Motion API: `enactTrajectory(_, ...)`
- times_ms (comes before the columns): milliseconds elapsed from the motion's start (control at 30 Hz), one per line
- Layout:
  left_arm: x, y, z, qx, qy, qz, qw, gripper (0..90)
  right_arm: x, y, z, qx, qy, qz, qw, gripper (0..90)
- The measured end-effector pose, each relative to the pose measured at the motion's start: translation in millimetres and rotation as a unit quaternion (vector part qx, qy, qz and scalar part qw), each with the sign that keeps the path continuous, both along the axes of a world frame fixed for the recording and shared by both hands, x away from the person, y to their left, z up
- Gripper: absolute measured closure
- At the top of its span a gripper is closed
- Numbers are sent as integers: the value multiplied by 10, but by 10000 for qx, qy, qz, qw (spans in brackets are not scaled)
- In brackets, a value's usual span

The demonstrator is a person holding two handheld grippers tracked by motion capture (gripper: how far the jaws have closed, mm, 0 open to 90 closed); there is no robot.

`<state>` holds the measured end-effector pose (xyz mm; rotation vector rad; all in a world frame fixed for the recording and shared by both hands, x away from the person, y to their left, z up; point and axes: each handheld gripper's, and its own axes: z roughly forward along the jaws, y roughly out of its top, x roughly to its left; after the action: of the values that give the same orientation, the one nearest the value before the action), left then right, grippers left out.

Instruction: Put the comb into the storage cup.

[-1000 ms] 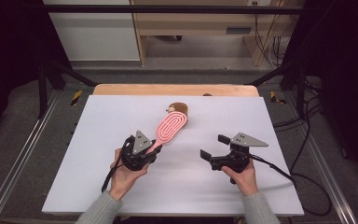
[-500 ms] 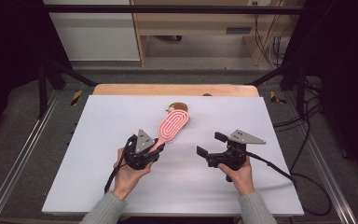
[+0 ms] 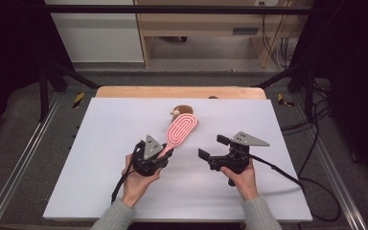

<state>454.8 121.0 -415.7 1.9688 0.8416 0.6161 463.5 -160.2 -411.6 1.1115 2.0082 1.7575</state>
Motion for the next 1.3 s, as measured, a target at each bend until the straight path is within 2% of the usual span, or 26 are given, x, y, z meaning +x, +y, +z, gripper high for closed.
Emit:
enactTrajectory(267,-26,-44,-63,-44,-53,10,10000,692,19,19,-13,71,113,-45,9999,5)
enactTrajectory(333,-35,-62,-85,-2,-84,24,10000,691,28,30,-24,76,147,-53,9998,5)
enactTrajectory(533,-35,-121,-145,-83,-22,-16,10000,692,45,56,-36,122,249,-90,9996,5)
enactTrajectory(667,-42,-166,-174,-87,1,-36,10000,691,65,85,-52,86,280,-83,9995,6)
enactTrajectory(733,-57,-189,-185,-43,-60,-27,10000,691,70,102,-54,85,320,-83,9994,7)
enactTrajectory(1067,-100,-306,-242,-94,-37,-143,9998,691,92,135,-74,107,411,-138,9990,12)
enactTrajectory(1300,-128,-352,-252,-101,-63,-179,9998,691,107,156,-101,79,590,-172,9981,15)
